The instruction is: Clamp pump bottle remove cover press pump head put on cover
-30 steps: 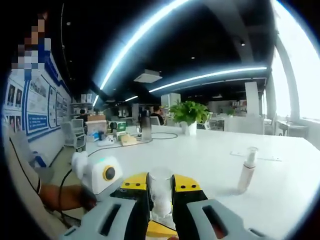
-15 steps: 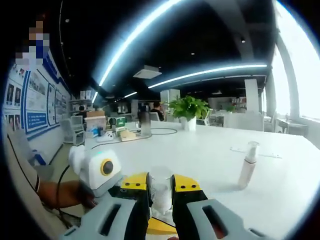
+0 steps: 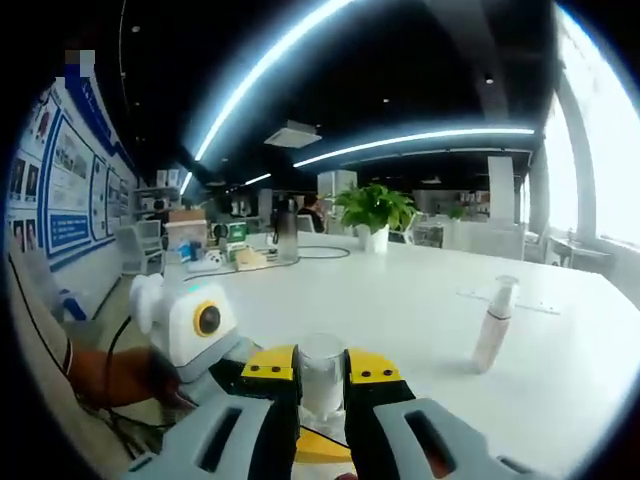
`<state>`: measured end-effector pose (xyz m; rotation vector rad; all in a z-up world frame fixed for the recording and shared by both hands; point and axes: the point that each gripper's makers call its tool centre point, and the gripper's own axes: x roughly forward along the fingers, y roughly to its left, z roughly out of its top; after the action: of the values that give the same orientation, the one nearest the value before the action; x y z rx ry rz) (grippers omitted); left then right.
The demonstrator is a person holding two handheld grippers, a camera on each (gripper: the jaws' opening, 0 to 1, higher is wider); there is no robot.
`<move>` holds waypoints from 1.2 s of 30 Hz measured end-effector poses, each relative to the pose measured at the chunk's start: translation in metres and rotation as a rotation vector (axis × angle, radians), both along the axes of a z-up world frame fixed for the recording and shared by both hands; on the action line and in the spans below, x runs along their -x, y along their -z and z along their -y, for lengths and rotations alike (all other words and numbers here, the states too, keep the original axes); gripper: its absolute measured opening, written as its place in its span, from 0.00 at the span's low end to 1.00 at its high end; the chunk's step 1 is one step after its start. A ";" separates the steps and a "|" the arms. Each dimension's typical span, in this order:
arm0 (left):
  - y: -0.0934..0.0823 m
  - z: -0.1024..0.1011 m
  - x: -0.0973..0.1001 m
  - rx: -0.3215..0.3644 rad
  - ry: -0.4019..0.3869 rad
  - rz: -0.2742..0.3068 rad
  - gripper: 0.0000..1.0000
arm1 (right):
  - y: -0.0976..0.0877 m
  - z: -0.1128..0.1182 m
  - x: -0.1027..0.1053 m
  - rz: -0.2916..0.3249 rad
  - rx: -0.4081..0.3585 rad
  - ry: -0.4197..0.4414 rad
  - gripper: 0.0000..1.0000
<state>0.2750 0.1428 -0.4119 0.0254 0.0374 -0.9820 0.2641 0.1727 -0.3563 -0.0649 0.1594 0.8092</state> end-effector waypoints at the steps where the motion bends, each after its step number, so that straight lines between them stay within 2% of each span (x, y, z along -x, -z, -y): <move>1: 0.000 0.000 0.000 0.000 0.000 0.000 0.16 | 0.000 0.000 0.000 -0.001 -0.002 -0.002 0.12; 10: 0.000 0.000 0.000 -0.001 0.000 0.001 0.16 | 0.002 0.002 -0.001 -0.022 -0.047 -0.013 0.12; 15: 0.000 0.000 -0.001 -0.001 0.001 0.000 0.16 | 0.002 0.001 0.000 -0.010 -0.061 -0.013 0.12; 23: 0.000 0.000 -0.001 0.000 -0.001 -0.002 0.16 | 0.003 0.001 0.000 0.005 -0.039 -0.016 0.12; 26: 0.000 0.000 -0.001 0.000 -0.002 -0.002 0.16 | 0.002 -0.001 0.001 0.027 -0.027 -0.019 0.12; 27: 0.000 0.000 -0.001 0.000 -0.002 -0.002 0.16 | 0.002 -0.002 0.002 0.055 -0.005 -0.021 0.13; 30: 0.000 0.000 -0.001 0.000 -0.001 -0.002 0.16 | 0.001 -0.001 0.000 0.068 0.010 -0.014 0.15; 36: 0.000 0.000 0.000 0.000 -0.001 -0.002 0.16 | -0.002 -0.002 0.001 0.072 -0.005 -0.017 0.15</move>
<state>0.2753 0.1428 -0.4123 0.0239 0.0393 -0.9812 0.2633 0.1744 -0.3538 -0.0909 0.0891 0.8235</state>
